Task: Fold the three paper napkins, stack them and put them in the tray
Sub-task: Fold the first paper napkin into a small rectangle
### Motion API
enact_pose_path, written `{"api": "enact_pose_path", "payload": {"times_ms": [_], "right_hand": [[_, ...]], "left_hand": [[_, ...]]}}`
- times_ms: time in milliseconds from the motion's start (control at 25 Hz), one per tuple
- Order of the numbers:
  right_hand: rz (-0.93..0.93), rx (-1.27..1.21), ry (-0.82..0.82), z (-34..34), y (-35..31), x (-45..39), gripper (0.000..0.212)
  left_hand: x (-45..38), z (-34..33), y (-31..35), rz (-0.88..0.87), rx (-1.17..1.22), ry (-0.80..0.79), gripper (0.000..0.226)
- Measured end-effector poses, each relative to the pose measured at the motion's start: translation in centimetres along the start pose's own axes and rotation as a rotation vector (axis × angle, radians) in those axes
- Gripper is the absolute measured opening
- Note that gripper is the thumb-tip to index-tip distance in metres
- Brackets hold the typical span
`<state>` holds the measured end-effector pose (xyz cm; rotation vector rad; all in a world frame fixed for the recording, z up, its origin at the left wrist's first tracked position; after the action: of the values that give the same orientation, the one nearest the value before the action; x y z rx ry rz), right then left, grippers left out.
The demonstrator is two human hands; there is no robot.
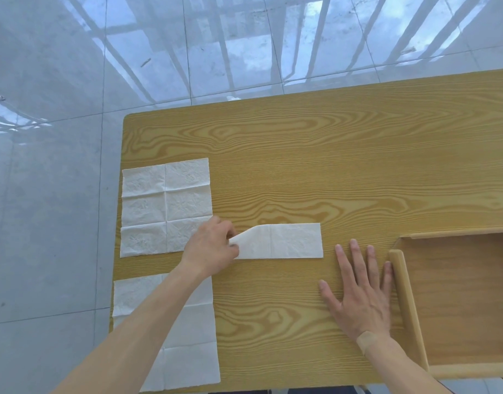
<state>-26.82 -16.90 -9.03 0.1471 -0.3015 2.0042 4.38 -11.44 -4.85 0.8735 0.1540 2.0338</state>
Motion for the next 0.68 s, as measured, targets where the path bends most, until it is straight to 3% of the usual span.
{"api": "enact_pose_path", "payload": {"times_ms": [120, 360, 680], "right_hand": [[0.002, 0.005, 0.008, -0.1, 0.0, 0.0, 0.082], [0.007, -0.004, 0.037, 0.2, -0.1, 0.0, 0.082], [0.014, 0.006, 0.053, 0.3, -0.2, -0.1, 0.082]], "left_hand": [[1.1, 0.7, 0.2, 0.024, 0.273, -0.015, 0.012], [3.1, 1.6, 4.7, -0.06, 0.461, 0.094, 0.01], [1.2, -4.0, 9.4, 0.028, 0.47, 0.049, 0.015]]}}
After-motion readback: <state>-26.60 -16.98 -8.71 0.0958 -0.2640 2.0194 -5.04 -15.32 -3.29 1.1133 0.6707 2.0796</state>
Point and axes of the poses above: each hand's wrist, its own x-axis away from the middle knuckle, its own z-axis out of the back of the hand, y = z × x, the point moved 9 cm from there along -x, towards the middle knuckle
